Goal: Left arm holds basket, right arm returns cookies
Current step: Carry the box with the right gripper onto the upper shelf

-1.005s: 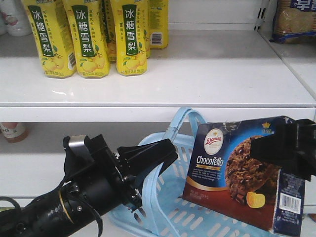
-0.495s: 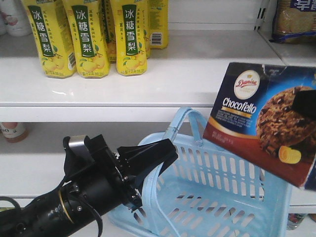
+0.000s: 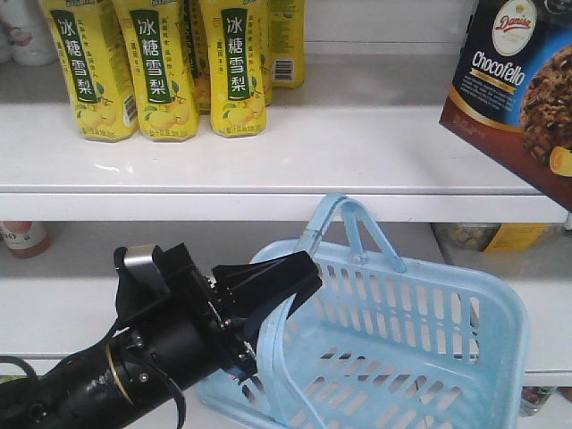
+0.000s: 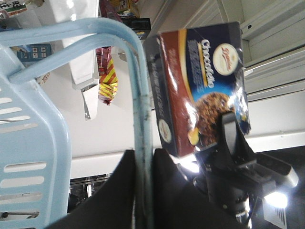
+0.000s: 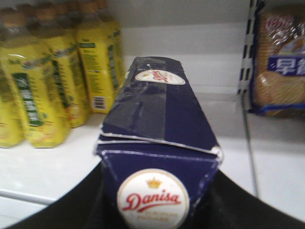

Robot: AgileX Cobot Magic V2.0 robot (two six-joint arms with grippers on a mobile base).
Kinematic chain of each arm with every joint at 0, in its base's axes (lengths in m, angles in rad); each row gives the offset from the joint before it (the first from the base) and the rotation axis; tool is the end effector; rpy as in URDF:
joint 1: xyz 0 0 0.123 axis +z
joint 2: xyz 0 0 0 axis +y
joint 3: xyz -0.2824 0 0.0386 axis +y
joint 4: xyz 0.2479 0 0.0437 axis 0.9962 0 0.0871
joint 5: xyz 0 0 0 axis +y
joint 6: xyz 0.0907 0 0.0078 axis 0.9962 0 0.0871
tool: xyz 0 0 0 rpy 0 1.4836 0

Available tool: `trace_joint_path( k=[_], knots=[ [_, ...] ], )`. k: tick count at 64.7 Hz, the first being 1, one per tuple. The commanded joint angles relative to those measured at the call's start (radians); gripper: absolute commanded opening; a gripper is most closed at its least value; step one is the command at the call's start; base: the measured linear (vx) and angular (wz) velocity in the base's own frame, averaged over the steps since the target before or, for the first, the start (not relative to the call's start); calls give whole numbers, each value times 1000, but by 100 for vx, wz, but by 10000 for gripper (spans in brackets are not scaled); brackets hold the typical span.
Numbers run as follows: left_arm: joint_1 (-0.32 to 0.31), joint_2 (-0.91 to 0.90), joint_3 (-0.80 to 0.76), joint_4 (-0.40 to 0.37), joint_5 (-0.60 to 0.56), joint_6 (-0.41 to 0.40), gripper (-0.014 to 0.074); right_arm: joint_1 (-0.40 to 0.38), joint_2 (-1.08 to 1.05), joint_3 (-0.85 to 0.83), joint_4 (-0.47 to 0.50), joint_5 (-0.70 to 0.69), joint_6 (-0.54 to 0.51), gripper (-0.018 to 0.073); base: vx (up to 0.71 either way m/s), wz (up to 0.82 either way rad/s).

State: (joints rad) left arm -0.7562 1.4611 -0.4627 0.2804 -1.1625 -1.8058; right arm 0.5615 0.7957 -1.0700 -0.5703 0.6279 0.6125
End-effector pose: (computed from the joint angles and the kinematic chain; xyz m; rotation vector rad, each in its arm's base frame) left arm 0.1763 -0.1980 0.2437 -0.5253 1.6665 -2.1348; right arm 0.1352 0.0509 0.4448 -0.1398 1.7478 0.2245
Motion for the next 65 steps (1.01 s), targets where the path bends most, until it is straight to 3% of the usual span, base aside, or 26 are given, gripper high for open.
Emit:
trace_joint_path(
  k=[1,8,15,31,43,65],
  knots=[
    [29,-31,-39,-195,-210,34,0,-4,33,-28,-152,-114,-6,-3,0,0],
    [29,-31,-39,-195,-210,34,0,-4,96,-28,-255,-143,28,-3,0,0],
    [29,-31,-39,-195,-210,34,0,-4,157,-28,-352,-174,143,-3,0,0],
    [29,-31,-39,-195,-210,34,0,-4,287,-28,-701,-181,553,-3,0,0],
    [29,-31,-39,-195,-210,34,0,-4,364,-28,-936,-81,836,-3,0,0],
    [29,-31,-39,-195,-210,34,0,-4,478,-28,-1164,-9,1048,-3,0,0]
  ],
)
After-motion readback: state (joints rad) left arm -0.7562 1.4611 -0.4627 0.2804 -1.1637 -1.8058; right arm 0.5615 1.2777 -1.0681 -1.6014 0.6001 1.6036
